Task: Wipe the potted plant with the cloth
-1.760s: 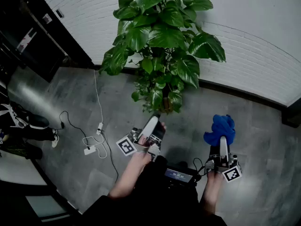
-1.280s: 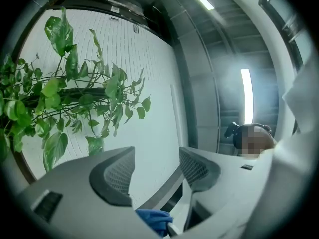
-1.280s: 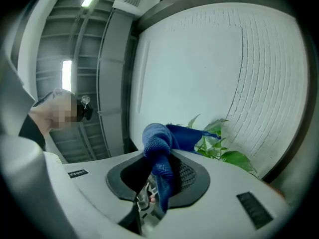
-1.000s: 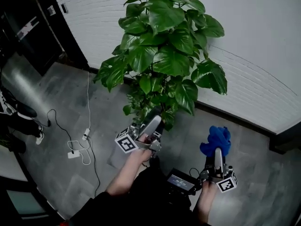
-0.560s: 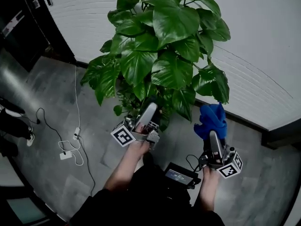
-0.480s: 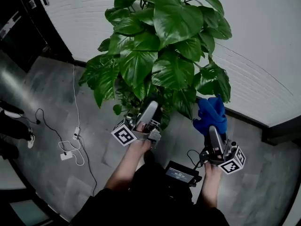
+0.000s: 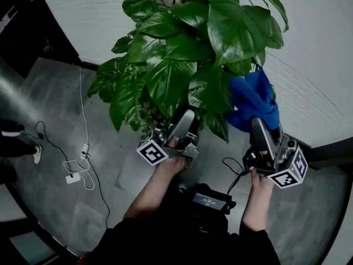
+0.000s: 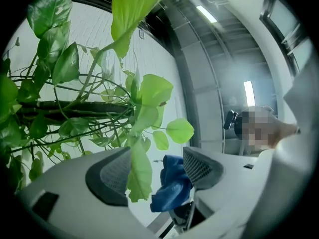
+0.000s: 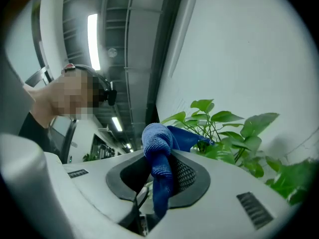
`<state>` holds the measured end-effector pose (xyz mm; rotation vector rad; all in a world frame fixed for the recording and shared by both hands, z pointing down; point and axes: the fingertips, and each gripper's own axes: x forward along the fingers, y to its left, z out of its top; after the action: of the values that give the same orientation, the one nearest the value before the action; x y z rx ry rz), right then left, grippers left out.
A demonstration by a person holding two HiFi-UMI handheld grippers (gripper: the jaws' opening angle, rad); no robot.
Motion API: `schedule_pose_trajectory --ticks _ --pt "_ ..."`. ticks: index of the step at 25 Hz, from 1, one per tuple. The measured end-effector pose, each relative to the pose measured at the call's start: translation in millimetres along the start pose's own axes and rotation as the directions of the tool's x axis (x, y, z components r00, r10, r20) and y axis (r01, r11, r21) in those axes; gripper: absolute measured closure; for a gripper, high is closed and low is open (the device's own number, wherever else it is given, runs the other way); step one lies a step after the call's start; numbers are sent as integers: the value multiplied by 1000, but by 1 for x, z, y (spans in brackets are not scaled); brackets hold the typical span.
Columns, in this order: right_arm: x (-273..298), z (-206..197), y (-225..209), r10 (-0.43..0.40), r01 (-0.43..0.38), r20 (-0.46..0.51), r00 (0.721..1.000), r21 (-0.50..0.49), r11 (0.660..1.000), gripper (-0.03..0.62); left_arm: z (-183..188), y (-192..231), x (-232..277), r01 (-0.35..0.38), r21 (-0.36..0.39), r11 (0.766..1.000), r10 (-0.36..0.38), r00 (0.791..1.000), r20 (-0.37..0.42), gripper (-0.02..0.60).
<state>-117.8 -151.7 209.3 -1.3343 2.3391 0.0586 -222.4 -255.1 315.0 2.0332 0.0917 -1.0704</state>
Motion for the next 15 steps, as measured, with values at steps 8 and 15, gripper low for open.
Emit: schedule_pose_trajectory --ticks 8,15 --pt "77 -62 -69 -58 21 -260 964 -143 990 499 5 2 20 34 20 999 -36 997 73 258" --pt "88 -107 -57 159 -141 -365 917 75 987 499 -1 -16 38 100 62 993 -106 988 109 258"
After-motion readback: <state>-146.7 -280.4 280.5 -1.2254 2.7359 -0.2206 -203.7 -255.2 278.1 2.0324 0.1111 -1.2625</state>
